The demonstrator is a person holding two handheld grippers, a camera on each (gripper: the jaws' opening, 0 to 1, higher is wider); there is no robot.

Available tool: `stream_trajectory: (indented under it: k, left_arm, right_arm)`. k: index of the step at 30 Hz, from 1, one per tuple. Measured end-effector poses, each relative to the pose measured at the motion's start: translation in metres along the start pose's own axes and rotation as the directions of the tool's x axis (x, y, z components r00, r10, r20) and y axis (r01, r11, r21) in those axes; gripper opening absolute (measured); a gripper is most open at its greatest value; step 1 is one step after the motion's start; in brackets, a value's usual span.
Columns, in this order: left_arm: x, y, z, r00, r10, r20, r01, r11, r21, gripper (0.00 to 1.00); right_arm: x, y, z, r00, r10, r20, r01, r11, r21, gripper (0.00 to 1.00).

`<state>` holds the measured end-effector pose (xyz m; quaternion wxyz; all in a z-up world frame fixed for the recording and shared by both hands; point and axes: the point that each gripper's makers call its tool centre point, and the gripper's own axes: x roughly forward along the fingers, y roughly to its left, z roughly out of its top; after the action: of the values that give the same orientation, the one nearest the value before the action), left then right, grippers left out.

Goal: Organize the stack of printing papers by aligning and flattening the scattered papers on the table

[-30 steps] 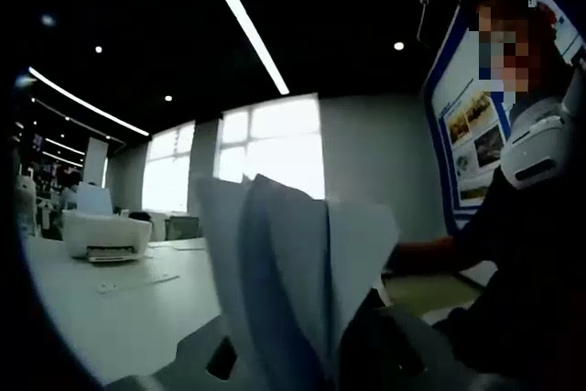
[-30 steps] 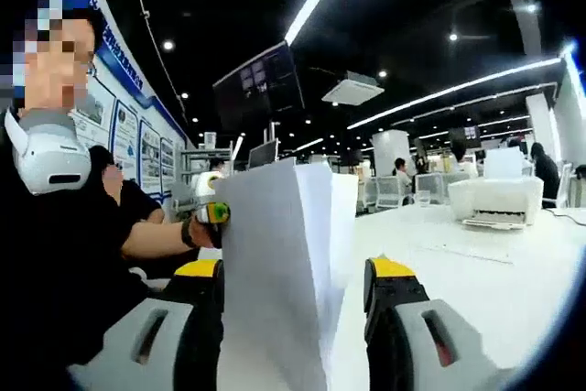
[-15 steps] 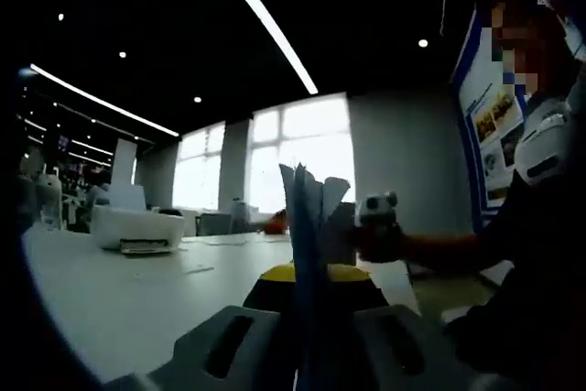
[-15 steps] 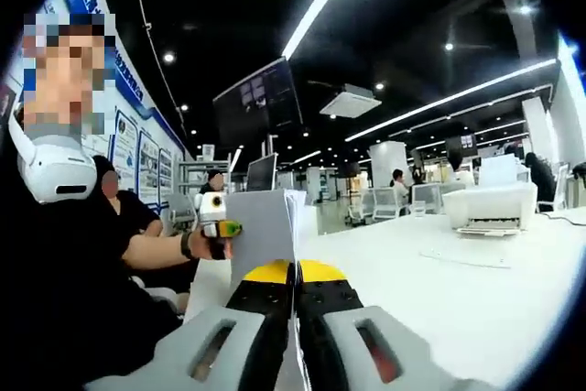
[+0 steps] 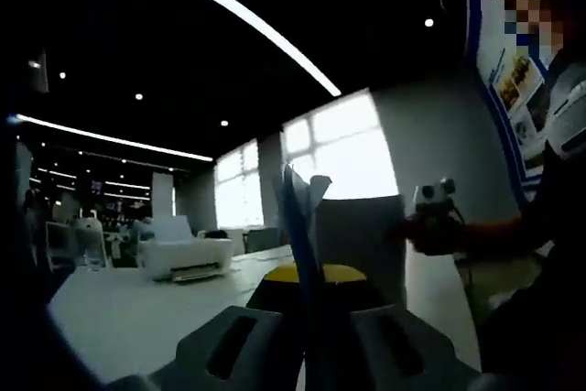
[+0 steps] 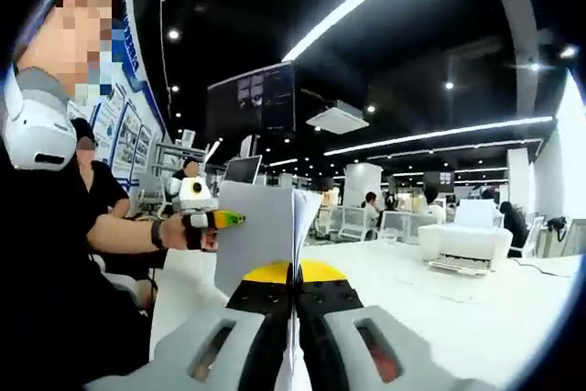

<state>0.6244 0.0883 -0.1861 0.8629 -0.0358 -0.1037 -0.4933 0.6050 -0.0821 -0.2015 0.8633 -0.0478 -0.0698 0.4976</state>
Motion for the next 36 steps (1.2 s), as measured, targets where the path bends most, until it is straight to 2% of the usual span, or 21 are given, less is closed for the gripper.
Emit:
stream_trajectory:
  k: [1, 2, 3, 4, 6, 11, 13, 15, 17, 20, 22, 25, 28, 31, 32, 34, 36]
  left_arm:
    - [-0.001, 0.001, -0.008, 1.000, 0.011, -0.009, -0.011, 1.000, -0.010, 0.07]
    - [-0.004, 0.001, -0.012, 1.000, 0.028, -0.009, -0.027, 0.999, 0.026, 0.07]
    - [-0.006, 0.004, -0.007, 0.998, 0.057, 0.036, -0.060, 0.995, 0.086, 0.06]
    - [-0.008, 0.002, -0.006, 0.997, 0.059, 0.053, -0.064, 0.993, 0.097, 0.06]
    - [-0.006, -0.001, -0.007, 0.997, 0.059, 0.050, -0.062, 0.996, 0.065, 0.06]
    - [-0.010, 0.014, -0.001, 0.991, 0.123, 0.051, -0.125, 0.991, 0.044, 0.06]
    - [-0.011, 0.016, 0.006, 0.992, 0.113, 0.057, -0.113, 0.994, -0.002, 0.06]
    - [-0.011, 0.018, 0.011, 0.993, 0.107, 0.042, -0.106, 0.994, -0.027, 0.06]
    - [-0.011, 0.022, 0.013, 0.995, 0.102, 0.009, -0.101, 0.993, -0.061, 0.06]
    - [-0.009, 0.027, 0.015, 0.994, 0.106, -0.024, -0.108, 0.988, -0.108, 0.06]
    - [-0.006, 0.024, 0.014, 0.995, 0.096, -0.040, -0.102, 0.977, -0.187, 0.06]
    - [-0.002, 0.025, 0.010, 0.993, 0.089, -0.072, -0.104, 0.967, -0.234, 0.06]
    - [0.002, 0.030, -0.002, 0.988, 0.088, -0.126, -0.122, 0.948, -0.295, 0.06]
    - [0.009, 0.037, -0.015, 0.982, 0.074, -0.171, -0.133, 0.921, -0.365, 0.06]
    - [0.012, 0.039, -0.018, 0.981, 0.068, -0.183, -0.136, 0.912, -0.386, 0.06]
    - [0.018, 0.042, -0.027, 0.978, 0.046, -0.204, -0.136, 0.880, -0.454, 0.06]
    - [0.023, 0.047, -0.035, 0.975, 0.032, -0.219, -0.142, 0.850, -0.508, 0.06]
  right_arm:
    - [0.001, 0.004, -0.015, 0.999, 0.007, -0.036, -0.007, 1.000, 0.001, 0.00]
    - [0.002, 0.004, -0.022, 0.998, 0.004, -0.060, -0.003, 1.000, 0.008, 0.00]
    - [0.003, 0.001, -0.025, 0.998, -0.006, -0.066, 0.007, 1.000, 0.026, 0.00]
    - [0.004, 0.000, -0.023, 0.998, -0.010, -0.056, 0.012, 0.999, 0.034, 0.00]
    - [0.006, 0.002, -0.016, 1.000, -0.004, -0.031, 0.006, 0.995, 0.095, 0.00]
    - [0.011, 0.000, -0.007, 0.999, -0.026, -0.044, 0.031, 0.994, 0.109, 0.00]
    - [0.012, 0.002, -0.001, 0.999, -0.014, -0.033, 0.018, 0.990, 0.143, 0.00]
    - [0.013, 0.002, 0.005, 0.999, -0.013, -0.046, 0.021, 0.984, 0.176, 0.00]
    - [0.015, 0.003, 0.008, 0.996, -0.012, -0.085, 0.030, 0.975, 0.221, 0.00]
    - [0.018, 0.002, 0.015, 0.994, -0.013, -0.104, 0.045, 0.950, 0.310, 0.00]
    - [0.019, 0.000, 0.019, 0.994, -0.015, -0.104, 0.051, 0.935, 0.351, 0.00]
    - [0.019, -0.009, 0.017, 0.992, -0.045, -0.122, 0.089, 0.920, 0.382, 0.00]
    - [0.021, -0.016, 0.007, 0.987, -0.053, -0.154, 0.120, 0.876, 0.467, 0.00]
    - [0.022, -0.027, -0.008, 0.980, -0.056, -0.191, 0.151, 0.835, 0.529, 0.00]
    - [0.023, -0.029, -0.010, 0.980, -0.056, -0.192, 0.152, 0.832, 0.533, 0.00]
    - [0.024, -0.033, -0.019, 0.979, -0.041, -0.200, 0.151, 0.805, 0.574, 0.00]
    - [0.023, -0.041, -0.026, 0.976, -0.048, -0.211, 0.166, 0.793, 0.586, 0.00]
